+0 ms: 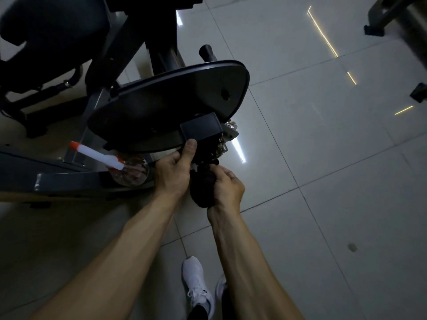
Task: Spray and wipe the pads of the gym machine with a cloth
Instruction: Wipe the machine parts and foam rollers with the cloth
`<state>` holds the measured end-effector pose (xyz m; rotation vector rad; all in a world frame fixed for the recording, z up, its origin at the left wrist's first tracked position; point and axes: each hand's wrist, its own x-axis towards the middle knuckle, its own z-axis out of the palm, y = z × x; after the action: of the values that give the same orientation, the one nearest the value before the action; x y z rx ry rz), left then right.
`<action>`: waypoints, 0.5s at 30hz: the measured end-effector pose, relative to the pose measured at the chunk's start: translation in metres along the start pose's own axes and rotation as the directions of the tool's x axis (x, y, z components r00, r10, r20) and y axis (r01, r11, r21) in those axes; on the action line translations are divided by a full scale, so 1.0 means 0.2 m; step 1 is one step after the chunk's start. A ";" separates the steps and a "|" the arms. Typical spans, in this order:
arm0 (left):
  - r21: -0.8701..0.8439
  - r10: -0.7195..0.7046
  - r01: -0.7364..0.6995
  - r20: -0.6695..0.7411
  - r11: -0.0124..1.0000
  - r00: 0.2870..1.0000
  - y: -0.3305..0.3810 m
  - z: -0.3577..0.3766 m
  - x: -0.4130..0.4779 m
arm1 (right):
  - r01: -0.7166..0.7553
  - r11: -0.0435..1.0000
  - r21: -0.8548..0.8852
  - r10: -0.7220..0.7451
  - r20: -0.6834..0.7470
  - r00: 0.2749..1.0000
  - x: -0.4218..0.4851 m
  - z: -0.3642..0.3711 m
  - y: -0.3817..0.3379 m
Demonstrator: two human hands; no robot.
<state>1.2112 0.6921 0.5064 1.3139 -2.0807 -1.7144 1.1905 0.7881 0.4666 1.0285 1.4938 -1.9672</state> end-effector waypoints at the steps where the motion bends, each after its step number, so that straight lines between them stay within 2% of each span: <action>1: -0.011 -0.001 0.001 0.000 1.000 1.000 0.00 0.00 0.00 | 0.011 1.000 0.005 -0.011 0.016 1.000 0.00 0.00 -0.01; 5: -0.072 0.003 -0.003 -0.004 0.997 1.000 -0.01 0.01 -0.01 | -0.071 0.997 0.037 0.073 -0.057 0.996 -0.03 0.06 0.00; 8: -0.102 -0.009 0.010 0.011 0.995 1.000 -0.01 0.01 -0.01 | -0.093 0.995 -0.047 0.094 0.038 0.995 -0.04 0.00 -0.04; 10: -0.092 -0.012 0.014 0.021 0.996 1.000 -0.01 0.00 -0.02 | -0.034 0.999 0.009 0.034 0.032 0.999 -0.02 -0.09 -0.08; 13: -0.162 -0.034 0.042 0.056 0.986 0.998 -0.03 -0.01 -0.03 | 0.106 0.955 0.276 -0.112 0.006 0.994 -0.04 -0.09 -0.11; 15: -0.250 -0.150 0.149 0.015 0.957 0.989 -0.08 -0.01 -0.03 | 0.255 0.936 0.241 -0.268 0.020 0.963 -0.09 -0.01 -0.10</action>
<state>1.2249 0.6964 0.4953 1.4231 -1.7292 -1.9566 1.1866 0.7954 0.4922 0.8984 1.4558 -2.3879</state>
